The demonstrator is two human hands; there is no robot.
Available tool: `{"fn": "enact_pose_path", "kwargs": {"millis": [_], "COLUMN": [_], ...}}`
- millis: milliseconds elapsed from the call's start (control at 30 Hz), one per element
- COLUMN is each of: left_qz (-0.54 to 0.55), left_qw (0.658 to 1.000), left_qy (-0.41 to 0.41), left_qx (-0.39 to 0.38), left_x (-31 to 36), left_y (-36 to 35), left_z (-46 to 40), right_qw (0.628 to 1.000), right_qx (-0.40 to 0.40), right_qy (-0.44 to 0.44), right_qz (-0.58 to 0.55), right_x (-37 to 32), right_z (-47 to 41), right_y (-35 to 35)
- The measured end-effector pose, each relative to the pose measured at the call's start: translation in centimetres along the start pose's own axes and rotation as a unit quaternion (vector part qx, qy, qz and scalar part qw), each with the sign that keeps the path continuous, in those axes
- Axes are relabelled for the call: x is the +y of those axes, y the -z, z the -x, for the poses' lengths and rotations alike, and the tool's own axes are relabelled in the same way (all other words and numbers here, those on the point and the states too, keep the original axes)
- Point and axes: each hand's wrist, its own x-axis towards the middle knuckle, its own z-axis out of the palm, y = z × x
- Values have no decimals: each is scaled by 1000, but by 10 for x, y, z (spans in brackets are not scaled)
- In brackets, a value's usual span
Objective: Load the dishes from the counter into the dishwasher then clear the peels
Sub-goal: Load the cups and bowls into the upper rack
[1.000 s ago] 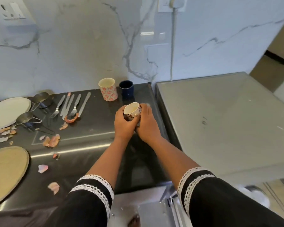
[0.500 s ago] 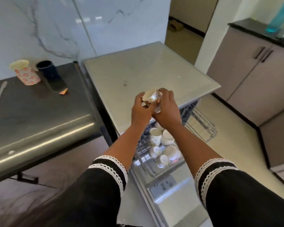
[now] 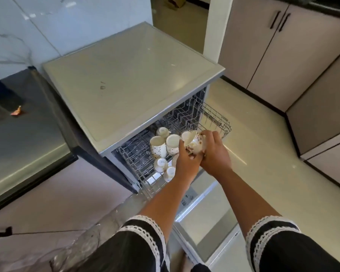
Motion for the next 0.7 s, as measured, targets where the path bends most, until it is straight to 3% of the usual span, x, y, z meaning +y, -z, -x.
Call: {"fn": "enact_pose_path", "kwargs": {"millis": [333,500,700], "left_qz": [-4,-9,-47], "left_qw": [1000,1000,999], "left_qy": [-1,-6,-13], "left_qx": [17,-14,3], "left_x": [-33,-34,-28], "left_y": [-31,-40,-20], "left_z": [-31,-57,-124], "right_qw": [993,991,990], "right_qx": [27,22,22], "right_qy": [-104,-129,-126], "right_qz": [-45,-34,-52], "right_x": [44,65,70], "right_z": [0,-30,-93], "right_y": [-26,-42,-78]}}
